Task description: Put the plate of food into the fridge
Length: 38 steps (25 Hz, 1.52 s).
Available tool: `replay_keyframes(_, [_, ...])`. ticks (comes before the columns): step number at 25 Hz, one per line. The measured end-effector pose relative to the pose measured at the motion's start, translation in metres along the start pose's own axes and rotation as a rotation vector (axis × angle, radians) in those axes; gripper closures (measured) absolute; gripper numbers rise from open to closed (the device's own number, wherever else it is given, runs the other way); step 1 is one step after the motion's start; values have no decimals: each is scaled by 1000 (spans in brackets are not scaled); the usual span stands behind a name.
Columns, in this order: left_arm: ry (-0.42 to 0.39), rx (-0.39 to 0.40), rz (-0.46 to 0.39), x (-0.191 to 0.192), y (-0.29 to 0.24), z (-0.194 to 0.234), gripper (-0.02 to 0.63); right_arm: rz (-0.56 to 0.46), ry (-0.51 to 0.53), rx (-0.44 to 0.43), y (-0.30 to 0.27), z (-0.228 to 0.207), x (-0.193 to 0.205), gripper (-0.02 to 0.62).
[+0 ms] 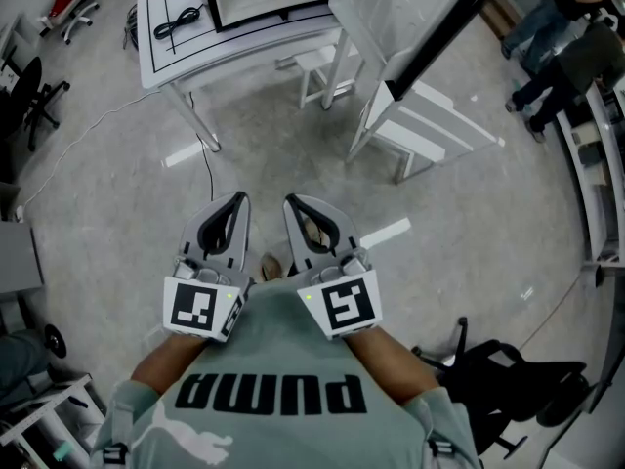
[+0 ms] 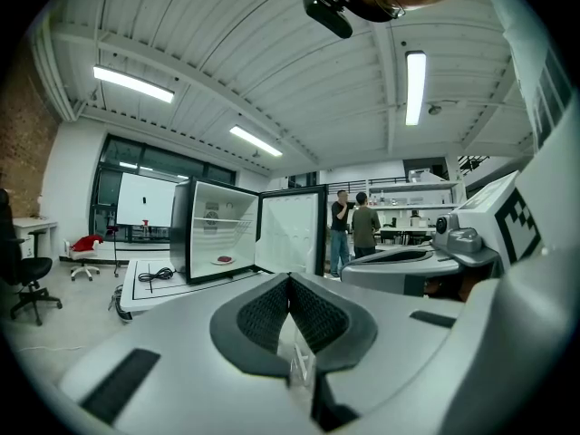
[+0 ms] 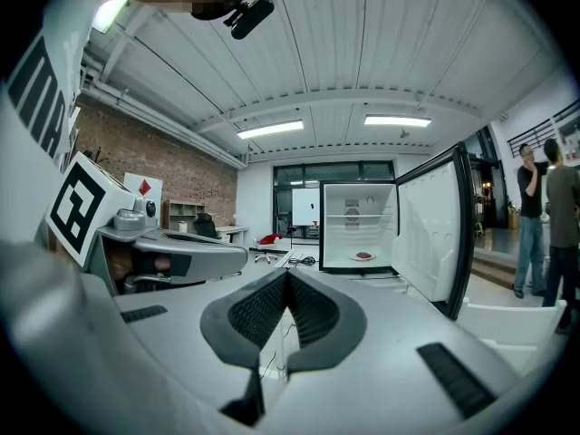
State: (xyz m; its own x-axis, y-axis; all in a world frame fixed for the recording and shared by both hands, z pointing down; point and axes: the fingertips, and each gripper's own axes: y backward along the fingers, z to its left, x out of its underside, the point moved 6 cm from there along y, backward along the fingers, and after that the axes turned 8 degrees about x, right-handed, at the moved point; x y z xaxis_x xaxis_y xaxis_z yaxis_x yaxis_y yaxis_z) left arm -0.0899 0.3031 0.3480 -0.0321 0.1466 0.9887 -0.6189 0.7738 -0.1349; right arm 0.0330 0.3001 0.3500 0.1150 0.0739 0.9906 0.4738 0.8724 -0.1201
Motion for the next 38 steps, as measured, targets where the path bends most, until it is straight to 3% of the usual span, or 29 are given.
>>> replay_keyframes(38, [-19,-33,21,8,1,4,601,19,-39,-44,-6,4,10,592])
